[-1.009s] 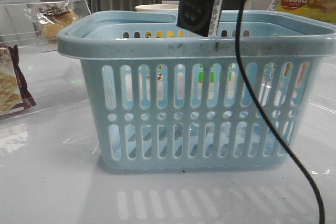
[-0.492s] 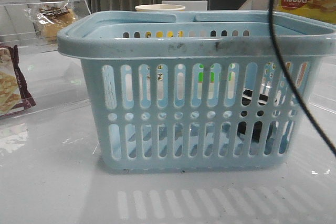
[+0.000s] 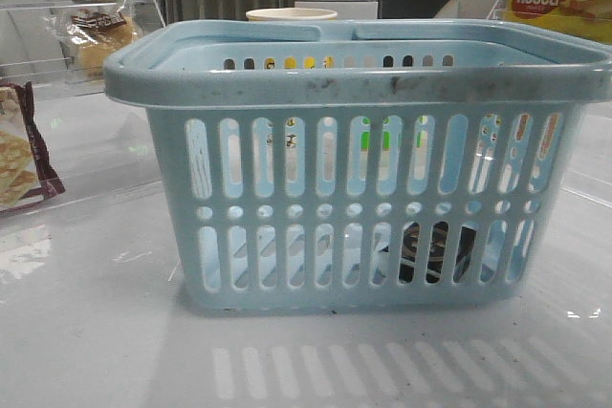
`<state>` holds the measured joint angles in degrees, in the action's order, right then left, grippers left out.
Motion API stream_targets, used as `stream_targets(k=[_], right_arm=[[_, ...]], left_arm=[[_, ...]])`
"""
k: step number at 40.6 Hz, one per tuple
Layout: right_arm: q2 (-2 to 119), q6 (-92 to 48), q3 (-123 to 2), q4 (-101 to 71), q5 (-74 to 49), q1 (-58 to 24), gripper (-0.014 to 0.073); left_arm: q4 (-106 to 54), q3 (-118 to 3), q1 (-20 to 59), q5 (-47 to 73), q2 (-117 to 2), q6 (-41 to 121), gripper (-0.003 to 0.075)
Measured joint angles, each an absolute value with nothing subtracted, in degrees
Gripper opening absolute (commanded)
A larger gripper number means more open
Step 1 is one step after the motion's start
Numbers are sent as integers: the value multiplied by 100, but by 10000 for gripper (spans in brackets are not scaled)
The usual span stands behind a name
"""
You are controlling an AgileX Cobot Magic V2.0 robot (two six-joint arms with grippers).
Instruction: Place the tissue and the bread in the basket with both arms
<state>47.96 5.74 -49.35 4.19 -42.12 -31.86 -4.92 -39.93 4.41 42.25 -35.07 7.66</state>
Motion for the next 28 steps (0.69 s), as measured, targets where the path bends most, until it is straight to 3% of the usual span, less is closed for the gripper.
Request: stream_targets(k=[23, 28], right_arm=[[4676, 803, -4700, 720, -4239, -3186, 570], [4676, 803, -4700, 730, -4239, -3186, 570]], left_arm=[[-492, -3993, 441, 4143, -3507, 766, 454], [-492, -4005, 441, 3971, -3627, 766, 491]])
